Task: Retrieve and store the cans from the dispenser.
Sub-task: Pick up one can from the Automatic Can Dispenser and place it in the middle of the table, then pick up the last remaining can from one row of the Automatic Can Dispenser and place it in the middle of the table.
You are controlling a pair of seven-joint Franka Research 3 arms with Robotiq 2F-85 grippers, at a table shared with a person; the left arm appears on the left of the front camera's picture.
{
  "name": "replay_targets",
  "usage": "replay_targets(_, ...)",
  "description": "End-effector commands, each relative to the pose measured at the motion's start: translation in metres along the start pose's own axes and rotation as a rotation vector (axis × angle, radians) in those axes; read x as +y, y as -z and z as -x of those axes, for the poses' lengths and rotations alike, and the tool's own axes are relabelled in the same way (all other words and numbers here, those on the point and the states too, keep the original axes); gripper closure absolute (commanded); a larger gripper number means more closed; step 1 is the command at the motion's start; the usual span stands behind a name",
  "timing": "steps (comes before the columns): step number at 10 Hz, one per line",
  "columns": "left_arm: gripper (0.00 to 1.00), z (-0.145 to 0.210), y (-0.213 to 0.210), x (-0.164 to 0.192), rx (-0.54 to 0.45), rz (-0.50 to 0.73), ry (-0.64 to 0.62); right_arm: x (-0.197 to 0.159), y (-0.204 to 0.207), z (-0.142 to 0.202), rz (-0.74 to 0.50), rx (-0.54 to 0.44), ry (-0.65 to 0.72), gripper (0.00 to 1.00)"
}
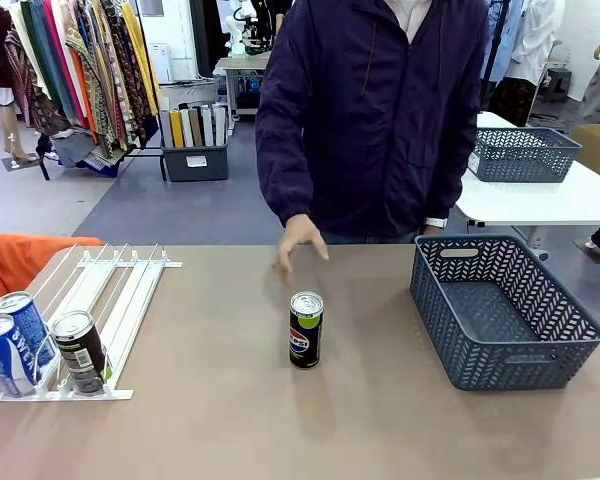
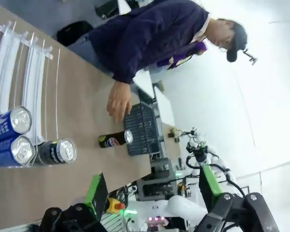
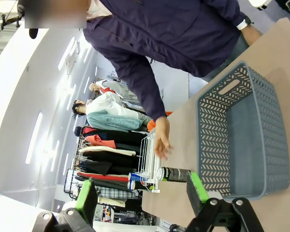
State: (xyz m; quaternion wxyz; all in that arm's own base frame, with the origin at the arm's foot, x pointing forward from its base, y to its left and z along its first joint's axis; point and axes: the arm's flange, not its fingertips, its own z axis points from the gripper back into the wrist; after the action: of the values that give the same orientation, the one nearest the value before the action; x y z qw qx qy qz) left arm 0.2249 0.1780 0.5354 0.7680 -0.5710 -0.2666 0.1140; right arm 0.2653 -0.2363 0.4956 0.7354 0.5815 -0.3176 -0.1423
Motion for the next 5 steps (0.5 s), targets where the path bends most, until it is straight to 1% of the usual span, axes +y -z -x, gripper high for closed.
replay_targets(1, 0.00, 0.0013, 0.0120, -0.0135, 0.039, -0.054, 0.028, 0.0017, 0.0005, -0.0025, -0.017, -0.010, -0.024, 0.00)
replay_targets(5, 0.00, 0.0013, 0.0120, -0.0135, 0.039, -0.054, 0.028, 0.0017, 0.0005, -0.0025, -0.017, -0.010, -0.024, 0.00)
